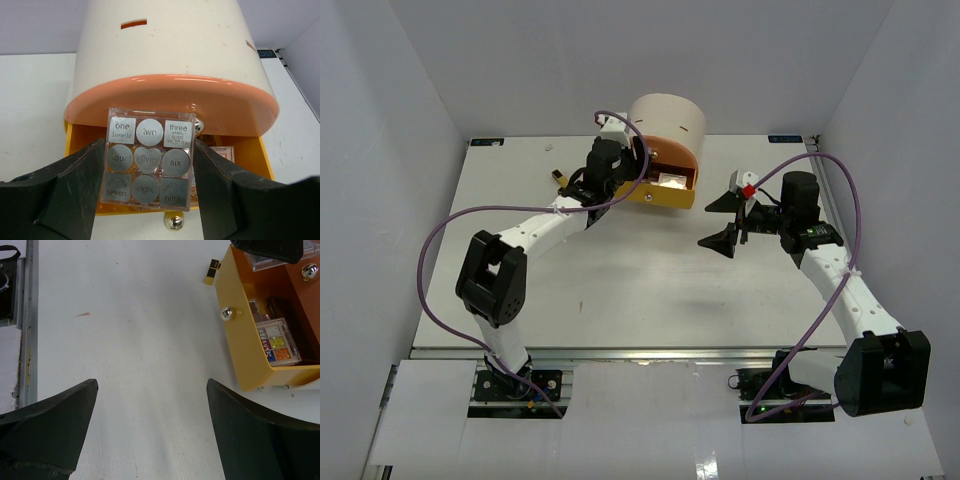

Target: Organize the makeup

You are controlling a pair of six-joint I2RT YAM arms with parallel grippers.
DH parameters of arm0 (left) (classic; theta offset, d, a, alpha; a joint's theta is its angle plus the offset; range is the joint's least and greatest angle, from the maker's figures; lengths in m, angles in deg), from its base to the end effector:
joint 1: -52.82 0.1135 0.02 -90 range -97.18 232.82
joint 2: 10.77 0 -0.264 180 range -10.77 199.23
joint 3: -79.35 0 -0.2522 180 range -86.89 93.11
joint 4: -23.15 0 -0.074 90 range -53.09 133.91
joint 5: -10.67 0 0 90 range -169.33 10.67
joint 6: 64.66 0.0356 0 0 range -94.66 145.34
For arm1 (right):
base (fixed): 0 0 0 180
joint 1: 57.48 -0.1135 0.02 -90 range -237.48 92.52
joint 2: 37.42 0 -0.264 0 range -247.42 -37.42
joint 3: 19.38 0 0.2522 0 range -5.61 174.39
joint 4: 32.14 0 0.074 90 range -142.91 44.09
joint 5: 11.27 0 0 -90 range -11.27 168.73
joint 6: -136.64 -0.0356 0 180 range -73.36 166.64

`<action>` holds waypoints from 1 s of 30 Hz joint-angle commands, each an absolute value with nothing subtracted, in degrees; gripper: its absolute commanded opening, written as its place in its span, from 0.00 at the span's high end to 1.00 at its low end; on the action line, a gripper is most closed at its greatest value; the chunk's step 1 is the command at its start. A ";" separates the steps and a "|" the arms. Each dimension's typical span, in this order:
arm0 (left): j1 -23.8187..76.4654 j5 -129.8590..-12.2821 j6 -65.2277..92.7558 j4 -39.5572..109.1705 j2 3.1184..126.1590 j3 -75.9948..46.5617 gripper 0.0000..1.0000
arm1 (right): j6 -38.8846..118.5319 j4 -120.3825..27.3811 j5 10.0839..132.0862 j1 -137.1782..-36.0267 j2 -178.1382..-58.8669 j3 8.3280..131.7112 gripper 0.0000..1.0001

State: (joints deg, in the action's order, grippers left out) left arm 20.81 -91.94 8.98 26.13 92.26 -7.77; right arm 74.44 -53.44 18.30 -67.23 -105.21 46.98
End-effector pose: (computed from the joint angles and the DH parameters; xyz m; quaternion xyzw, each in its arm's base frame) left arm 0.3719 -0.2233 0.3016 0.0384 0.7806 -0.1747 0.5989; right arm 0.2478 0.0740 0.3162 -0.4955 0.5915 0.3387 0.5384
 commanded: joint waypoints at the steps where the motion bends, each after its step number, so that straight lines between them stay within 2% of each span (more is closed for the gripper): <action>1: 20.83 -93.89 10.74 21.98 89.58 -10.95 0.64 | 75.38 -52.94 16.61 -66.97 -105.27 46.42 0.04; 2: 20.83 -93.85 10.95 21.77 89.33 -11.63 0.56 | 75.38 -52.94 16.52 -66.97 -105.27 46.42 0.04; 3: 20.83 -93.71 11.14 21.71 89.25 -12.14 0.53 | 75.38 -52.94 16.44 -66.97 -105.27 46.42 0.04; 5: 20.83 -93.77 11.37 21.43 88.72 -13.08 0.36 | 75.47 -53.11 16.39 -66.97 -105.37 46.43 0.04; 13: 20.83 -92.72 12.06 21.78 87.88 -12.63 0.04 | 75.89 -53.54 16.25 -66.98 -105.70 46.58 0.04; 22: 20.83 -91.11 13.42 24.15 85.44 -9.87 0.02 | 76.85 -54.34 16.74 -66.97 -106.50 46.77 0.04; 28: 21.51 -84.98 15.08 28.03 76.52 -13.38 0.03 | 82.58 -57.82 15.27 -67.05 -108.53 47.36 0.02; 30: 22.08 -82.23 14.14 29.37 72.35 -16.81 0.06 | 87.89 -61.66 13.85 -67.47 -110.01 48.30 0.02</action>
State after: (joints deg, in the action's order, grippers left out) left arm 21.08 -88.90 13.97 27.14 83.64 -13.12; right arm 78.97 -55.63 17.39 -67.23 -107.47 46.99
